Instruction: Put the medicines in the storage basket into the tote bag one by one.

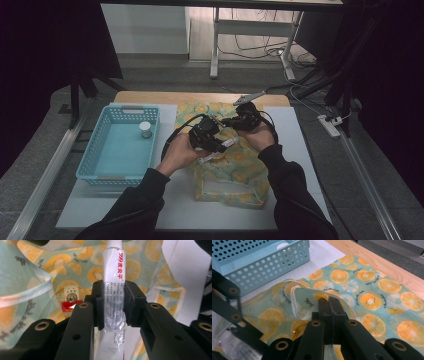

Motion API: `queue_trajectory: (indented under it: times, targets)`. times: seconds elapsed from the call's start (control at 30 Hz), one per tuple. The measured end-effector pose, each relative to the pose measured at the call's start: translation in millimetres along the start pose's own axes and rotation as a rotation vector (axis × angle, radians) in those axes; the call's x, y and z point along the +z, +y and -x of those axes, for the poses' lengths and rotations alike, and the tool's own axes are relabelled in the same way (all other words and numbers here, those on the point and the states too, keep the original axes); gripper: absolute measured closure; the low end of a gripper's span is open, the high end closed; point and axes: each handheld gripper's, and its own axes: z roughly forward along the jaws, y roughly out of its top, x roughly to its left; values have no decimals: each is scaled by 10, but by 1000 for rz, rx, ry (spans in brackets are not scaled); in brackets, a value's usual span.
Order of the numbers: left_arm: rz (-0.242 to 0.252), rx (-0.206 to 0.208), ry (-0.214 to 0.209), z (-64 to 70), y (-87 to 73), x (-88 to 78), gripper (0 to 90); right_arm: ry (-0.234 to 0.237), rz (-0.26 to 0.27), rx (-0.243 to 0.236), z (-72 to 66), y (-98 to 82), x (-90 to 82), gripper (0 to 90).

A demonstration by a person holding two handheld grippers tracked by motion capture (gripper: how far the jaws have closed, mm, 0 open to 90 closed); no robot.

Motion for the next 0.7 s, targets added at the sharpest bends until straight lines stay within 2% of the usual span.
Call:
queue_trajectory:
  times: [0.33,0.7]
  targets:
    - [-30,13,76,-130,-46,232,717,-2,-7,3,-9,-15,32,899]
    - [-42,7,129,-293,-155,385,714,-11,-13,7,-11,-32,70,899]
